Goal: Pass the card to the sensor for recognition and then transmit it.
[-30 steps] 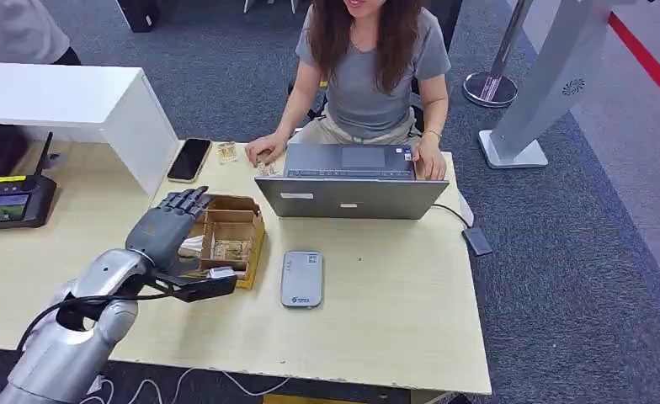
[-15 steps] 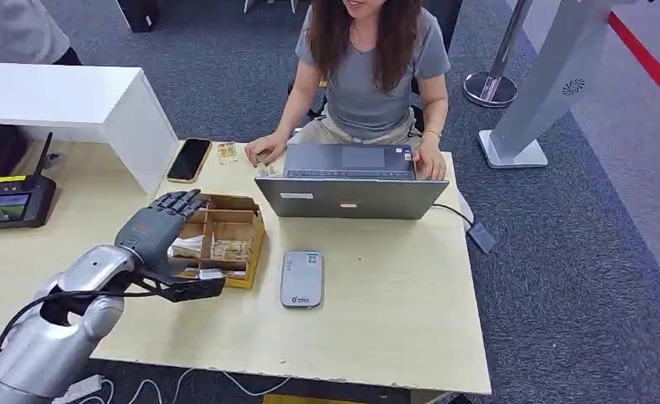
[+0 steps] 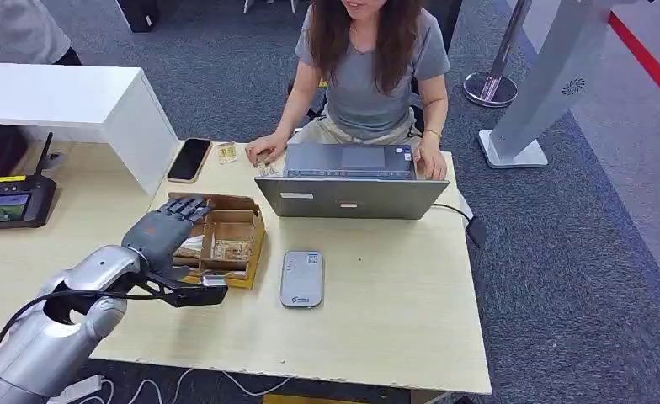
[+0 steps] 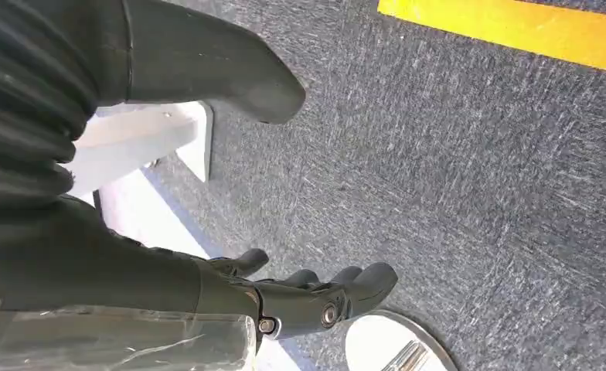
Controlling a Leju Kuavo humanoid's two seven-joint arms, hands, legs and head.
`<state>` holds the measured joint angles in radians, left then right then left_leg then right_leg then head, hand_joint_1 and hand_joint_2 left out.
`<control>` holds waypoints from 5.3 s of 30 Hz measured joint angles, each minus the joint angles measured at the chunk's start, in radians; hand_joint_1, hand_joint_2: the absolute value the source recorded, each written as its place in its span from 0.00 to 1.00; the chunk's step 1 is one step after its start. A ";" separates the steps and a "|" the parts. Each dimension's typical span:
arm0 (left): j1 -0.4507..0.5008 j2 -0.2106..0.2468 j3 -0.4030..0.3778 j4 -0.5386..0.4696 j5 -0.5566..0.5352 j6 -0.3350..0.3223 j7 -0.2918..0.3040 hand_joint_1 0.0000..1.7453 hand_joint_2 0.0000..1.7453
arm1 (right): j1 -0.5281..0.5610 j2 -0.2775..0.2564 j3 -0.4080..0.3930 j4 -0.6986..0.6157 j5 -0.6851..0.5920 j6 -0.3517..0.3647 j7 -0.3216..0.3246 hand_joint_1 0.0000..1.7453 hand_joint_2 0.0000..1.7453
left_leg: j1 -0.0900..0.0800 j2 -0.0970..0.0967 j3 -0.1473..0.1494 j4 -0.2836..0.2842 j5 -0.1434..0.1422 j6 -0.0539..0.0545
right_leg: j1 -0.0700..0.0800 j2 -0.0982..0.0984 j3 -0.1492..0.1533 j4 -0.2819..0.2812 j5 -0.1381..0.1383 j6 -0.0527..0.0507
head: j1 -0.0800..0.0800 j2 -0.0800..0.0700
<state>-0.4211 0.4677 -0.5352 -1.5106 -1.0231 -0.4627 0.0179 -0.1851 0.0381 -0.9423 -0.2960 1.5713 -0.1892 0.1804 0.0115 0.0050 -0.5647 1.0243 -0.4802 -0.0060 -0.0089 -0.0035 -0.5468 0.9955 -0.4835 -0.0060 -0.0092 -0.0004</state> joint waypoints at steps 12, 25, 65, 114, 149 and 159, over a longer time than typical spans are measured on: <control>-0.047 0.008 -0.050 0.000 0.027 -0.016 0.010 0.00 1.00 | 0.003 -0.002 -0.018 0.000 0.000 -0.003 -0.001 0.00 1.00 | 0.000 0.000 0.000 0.000 0.000 0.000 | 0.000 0.000 0.000 0.000 0.000 0.000 | 0.000 0.000; -0.059 0.023 -0.103 -0.019 0.049 -0.052 0.048 0.00 1.00 | 0.018 -0.004 -0.053 0.000 -0.002 -0.016 -0.005 0.00 1.00 | 0.000 0.000 0.000 0.000 0.000 0.000 | 0.000 0.000 0.000 0.000 0.000 0.000 | 0.000 0.000; -0.235 0.244 -0.335 -0.081 0.243 -0.145 0.060 0.00 1.00 | 0.024 -0.011 -0.089 0.000 0.000 -0.019 -0.015 0.00 1.00 | 0.000 0.000 0.000 0.000 0.000 0.000 | 0.000 0.000 0.000 0.000 0.000 0.000 | 0.000 0.000; -0.149 0.193 -0.415 -0.031 0.143 -0.068 0.117 0.00 1.00 | 0.025 -0.011 -0.089 0.000 0.000 -0.019 -0.004 0.00 1.00 | 0.000 0.001 -0.002 0.000 0.000 0.000 | 0.000 0.001 -0.002 0.000 0.000 0.000 | 0.000 0.000; 0.075 -0.046 -0.186 -0.010 -0.259 0.038 0.212 0.00 1.00 | 0.048 -0.011 -0.131 0.000 0.000 -0.022 -0.006 0.00 1.00 | 0.000 0.000 -0.002 0.000 0.000 0.000 | 0.000 0.000 -0.002 0.000 0.001 0.001 | 0.000 0.000; 0.091 -0.078 -0.157 -0.008 -0.289 0.036 0.211 0.00 1.00 | 0.052 -0.011 -0.135 0.000 0.000 -0.020 -0.007 0.00 1.00 | -0.001 0.000 -0.003 0.000 0.000 0.000 | 0.000 0.000 -0.002 0.000 0.001 0.001 | 0.000 0.000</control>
<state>-0.3302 0.3895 -0.6920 -1.5183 -1.3119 -0.4265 0.2285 -0.1328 0.0271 -1.0777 -0.2960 1.5713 -0.2094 0.1736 0.0109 0.0050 -0.5678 1.0245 -0.4806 -0.0055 -0.0091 -0.0037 -0.5487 0.9951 -0.4829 -0.0052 -0.0092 -0.0004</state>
